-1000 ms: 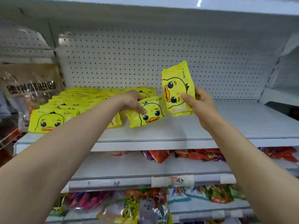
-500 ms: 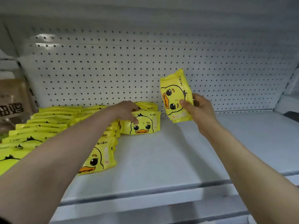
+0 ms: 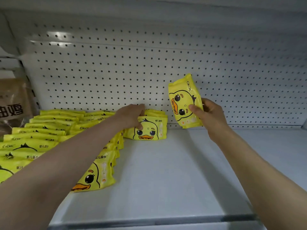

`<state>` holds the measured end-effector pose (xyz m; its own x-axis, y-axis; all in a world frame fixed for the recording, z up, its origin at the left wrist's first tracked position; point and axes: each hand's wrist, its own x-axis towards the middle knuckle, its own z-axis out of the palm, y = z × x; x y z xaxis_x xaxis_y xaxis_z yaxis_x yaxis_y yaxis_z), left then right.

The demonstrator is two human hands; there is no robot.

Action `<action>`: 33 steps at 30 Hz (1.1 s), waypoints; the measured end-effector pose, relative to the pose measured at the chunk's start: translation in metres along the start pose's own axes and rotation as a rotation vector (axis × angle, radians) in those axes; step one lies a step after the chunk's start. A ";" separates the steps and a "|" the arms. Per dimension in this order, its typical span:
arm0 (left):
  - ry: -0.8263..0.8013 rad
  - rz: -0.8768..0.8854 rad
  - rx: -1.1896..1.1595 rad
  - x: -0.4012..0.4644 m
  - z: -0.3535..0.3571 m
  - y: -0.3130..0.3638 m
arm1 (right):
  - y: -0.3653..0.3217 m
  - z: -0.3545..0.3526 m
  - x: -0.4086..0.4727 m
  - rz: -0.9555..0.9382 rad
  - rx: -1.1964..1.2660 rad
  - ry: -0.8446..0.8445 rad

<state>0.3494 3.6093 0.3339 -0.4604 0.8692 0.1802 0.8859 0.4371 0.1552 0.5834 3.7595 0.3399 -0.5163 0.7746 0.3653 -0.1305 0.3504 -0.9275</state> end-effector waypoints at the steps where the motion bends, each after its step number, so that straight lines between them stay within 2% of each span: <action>1: 0.023 0.007 0.017 -0.001 0.001 0.000 | 0.000 0.000 0.001 -0.003 -0.002 -0.015; 5: 0.075 -0.012 0.024 -0.011 -0.004 -0.006 | 0.002 0.003 0.006 -0.015 -0.049 -0.087; 9: -0.051 -0.056 0.011 -0.030 -0.017 -0.018 | -0.002 0.008 0.015 -0.047 -0.156 -0.207; 13: -0.100 -0.097 -0.014 -0.056 -0.017 -0.025 | -0.009 0.021 0.021 -0.081 -0.321 -0.349; 16: -0.071 -0.101 -0.009 -0.067 -0.010 -0.028 | -0.004 0.038 0.024 -0.101 -0.505 -0.488; 19: -0.040 -0.122 -0.064 -0.074 -0.005 -0.031 | 0.007 0.054 0.022 -0.088 -0.553 -0.562; 27: -0.010 -0.105 -0.084 -0.075 0.003 -0.037 | 0.025 0.080 0.019 -0.063 -0.543 -0.597; 33: 0.001 -0.083 -0.065 -0.072 0.007 -0.038 | 0.028 0.089 0.015 -0.185 -0.790 -0.473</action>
<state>0.3492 3.5314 0.3085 -0.5323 0.8304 0.1647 0.8392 0.4919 0.2320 0.4964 3.7343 0.3127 -0.8578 0.4374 0.2701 0.2780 0.8367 -0.4719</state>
